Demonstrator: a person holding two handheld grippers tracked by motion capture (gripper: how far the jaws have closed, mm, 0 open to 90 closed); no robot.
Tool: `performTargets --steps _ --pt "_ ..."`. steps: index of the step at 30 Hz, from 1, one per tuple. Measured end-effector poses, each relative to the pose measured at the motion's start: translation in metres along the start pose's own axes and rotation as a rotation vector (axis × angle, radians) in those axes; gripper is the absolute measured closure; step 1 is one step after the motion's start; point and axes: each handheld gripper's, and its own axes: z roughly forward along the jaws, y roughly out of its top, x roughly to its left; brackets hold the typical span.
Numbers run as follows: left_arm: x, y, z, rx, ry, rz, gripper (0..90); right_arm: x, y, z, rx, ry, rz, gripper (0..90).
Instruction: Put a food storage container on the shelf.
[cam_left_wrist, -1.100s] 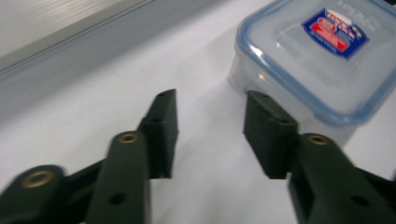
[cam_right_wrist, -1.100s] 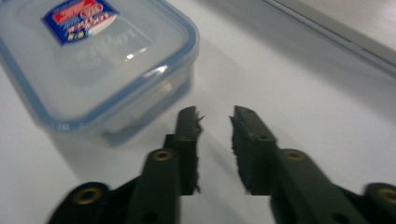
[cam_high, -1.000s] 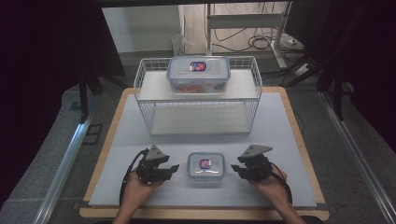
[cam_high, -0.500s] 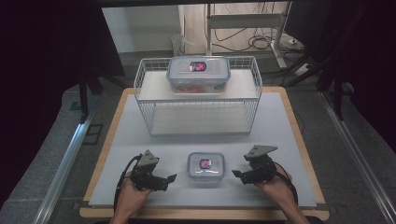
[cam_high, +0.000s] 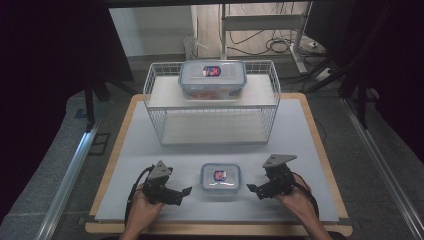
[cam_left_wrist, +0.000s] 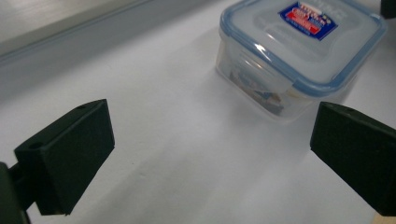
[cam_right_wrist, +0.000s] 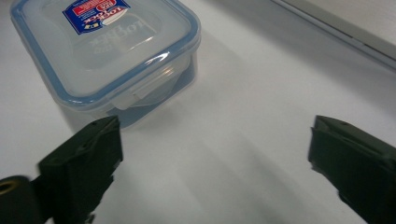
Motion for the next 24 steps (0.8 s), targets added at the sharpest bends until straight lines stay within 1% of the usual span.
performTargets --steps 2,3,6,8,11,13,14,17,19,20,21,22,23,24 --pt "-0.003 0.003 0.002 0.031 0.009 0.019 0.0 0.002 0.001 0.001 0.006 -0.02 -0.023 0.0" --pt "-0.004 0.004 0.002 0.043 0.006 0.022 0.0 0.003 0.001 0.001 0.011 -0.018 -0.029 0.0" --pt "-0.007 0.01 0.004 0.057 -0.003 0.018 0.4 0.005 0.002 0.003 0.011 0.003 -0.025 0.0" --pt "-0.009 0.014 0.004 0.049 -0.003 0.015 0.4 0.007 0.004 0.004 0.016 0.025 -0.011 0.0" --pt "-0.008 0.02 0.005 0.029 -0.039 -0.027 0.8 0.009 0.008 0.004 0.016 0.057 0.01 1.3" --pt "-0.007 0.023 0.008 0.029 -0.059 -0.042 2.0 0.013 0.012 0.003 0.005 0.069 0.022 1.2" --pt "-0.007 0.025 0.009 0.029 -0.074 -0.048 2.6 0.014 0.014 0.003 -0.006 0.075 0.029 1.2" --pt "-0.006 0.031 0.015 0.033 -0.107 -0.052 6.1 0.016 0.018 0.006 0.007 0.109 0.067 0.9" --pt "-0.007 0.034 0.021 0.051 -0.119 -0.046 11.0 0.017 0.02 0.011 0.031 0.118 0.081 5.0" --pt "-0.007 0.034 0.025 0.07 -0.123 -0.035 13.0 0.017 0.021 0.012 0.038 0.124 0.095 7.9" --pt "-0.007 0.035 0.029 0.072 -0.141 -0.049 13.7 0.016 0.022 0.014 0.04 0.138 0.114 10.5" --pt "-0.006 0.035 0.032 0.08 -0.156 -0.062 14.6 0.015 0.024 0.015 0.036 0.16 0.14 15.0" --pt "-0.006 0.036 0.034 0.083 -0.167 -0.073 15.9 0.013 0.025 0.015 0.023 0.174 0.162 18.1" --pt "-0.005 0.037 0.036 0.082 -0.185 -0.085 15.8 0.013 0.026 0.015 0.016 0.179 0.175 20.7"
